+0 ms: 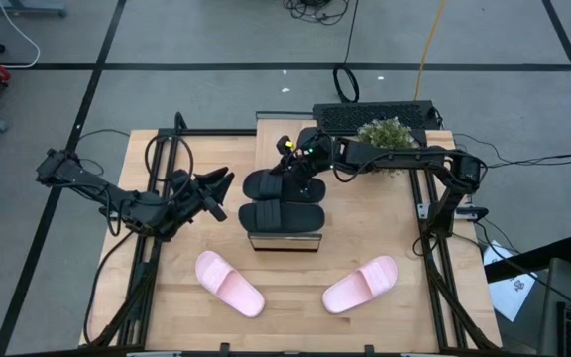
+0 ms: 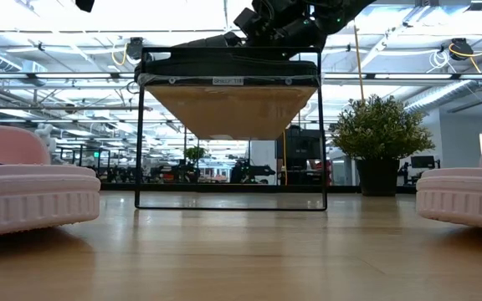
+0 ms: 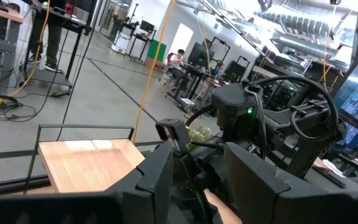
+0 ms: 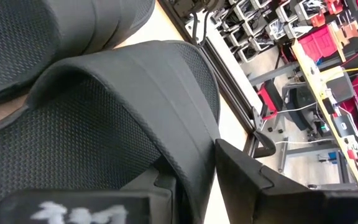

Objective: Pick and place slides into the shelf
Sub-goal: Put the black slide on the shelf

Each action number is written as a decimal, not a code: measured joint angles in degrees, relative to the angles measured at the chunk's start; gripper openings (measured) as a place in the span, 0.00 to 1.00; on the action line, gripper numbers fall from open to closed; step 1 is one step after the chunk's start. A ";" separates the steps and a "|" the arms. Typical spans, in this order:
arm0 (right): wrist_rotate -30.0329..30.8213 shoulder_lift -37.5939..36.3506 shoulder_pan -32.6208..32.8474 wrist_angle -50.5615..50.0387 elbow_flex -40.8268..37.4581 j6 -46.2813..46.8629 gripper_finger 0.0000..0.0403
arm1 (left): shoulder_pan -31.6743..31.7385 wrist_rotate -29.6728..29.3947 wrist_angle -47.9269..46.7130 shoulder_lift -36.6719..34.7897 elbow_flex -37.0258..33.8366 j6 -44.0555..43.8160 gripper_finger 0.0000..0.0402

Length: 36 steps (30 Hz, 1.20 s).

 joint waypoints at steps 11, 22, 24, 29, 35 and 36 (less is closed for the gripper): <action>0.13 0.02 0.00 -0.28 0.00 0.69 0.20 | -0.02 0.00 0.00 -0.01 0.00 0.01 0.35; 0.20 0.02 0.00 -0.59 0.00 -0.01 0.20 | -0.02 -0.02 0.00 0.00 0.00 0.04 0.35; 0.19 0.02 0.00 -0.61 0.02 -0.19 0.20 | -0.02 -0.02 0.00 0.00 0.00 0.07 0.35; 0.17 0.02 0.00 -0.66 0.02 -0.32 0.21 | -0.02 -0.02 0.00 0.00 0.00 0.07 0.35; 0.17 0.04 0.00 -0.74 0.02 -0.74 0.32 | -0.02 -0.02 0.00 0.00 0.00 0.09 0.35; 0.17 0.04 0.00 -0.74 0.02 -1.17 0.34 | -0.02 -0.02 0.00 -0.01 0.00 0.09 0.35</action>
